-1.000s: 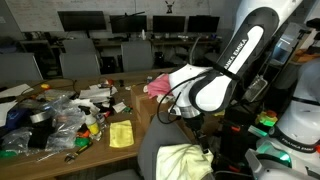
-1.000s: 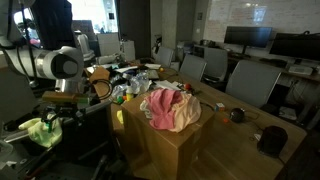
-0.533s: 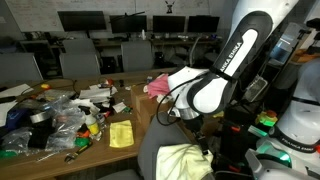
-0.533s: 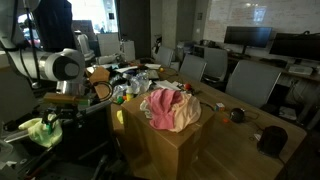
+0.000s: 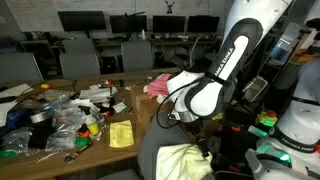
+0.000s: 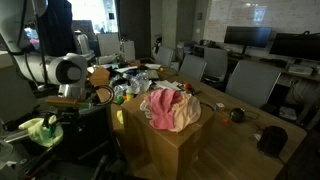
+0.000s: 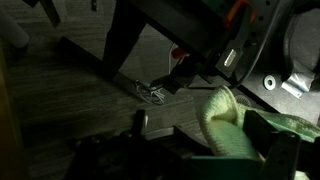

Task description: Put the peach shirt, the white towel, the pink shirt and the green towel on the top of the box respectively

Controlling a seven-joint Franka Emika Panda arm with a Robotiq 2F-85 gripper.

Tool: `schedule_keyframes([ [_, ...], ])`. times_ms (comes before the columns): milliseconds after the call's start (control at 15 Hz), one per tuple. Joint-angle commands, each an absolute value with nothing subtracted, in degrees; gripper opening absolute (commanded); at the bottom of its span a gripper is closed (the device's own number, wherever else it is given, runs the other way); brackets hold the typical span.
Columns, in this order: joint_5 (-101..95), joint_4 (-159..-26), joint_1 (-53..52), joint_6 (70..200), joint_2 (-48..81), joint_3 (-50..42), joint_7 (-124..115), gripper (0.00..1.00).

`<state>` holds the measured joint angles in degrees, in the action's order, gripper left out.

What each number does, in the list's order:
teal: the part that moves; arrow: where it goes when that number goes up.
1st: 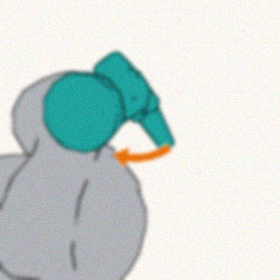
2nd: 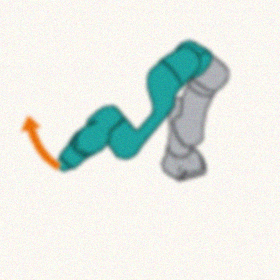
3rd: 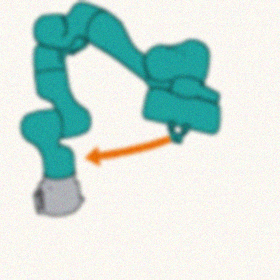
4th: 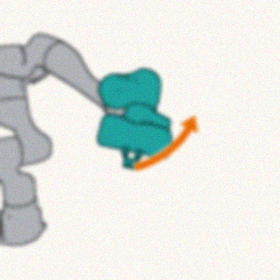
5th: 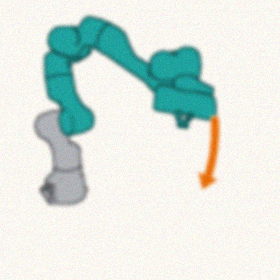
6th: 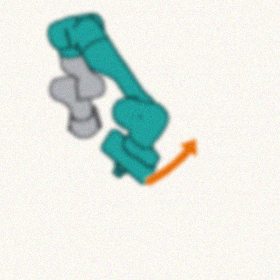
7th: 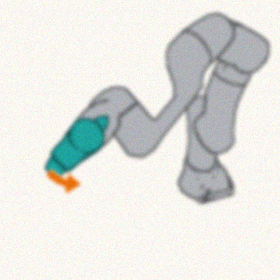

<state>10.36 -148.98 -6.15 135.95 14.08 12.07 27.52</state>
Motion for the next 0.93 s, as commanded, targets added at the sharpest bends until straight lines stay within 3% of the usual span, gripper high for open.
schedule_keyframes([
  [0,10.14,-147.47,-4.71,134.68,15.53,12.22,28.06,1.0],
  [267,10.11,-146.99,-3.65,134.15,16.36,12.1,28.37,1.0],
  [333,10.34,-146.83,-3.34,134.09,16.49,12.17,28.61,0.75],
  [467,10.65,-146.88,-2.88,134.01,16.28,12.31,28.86,0.68],
  [867,11.68,-146.81,-1.39,132.76,15.14,12.46,31.09,0.19],
])
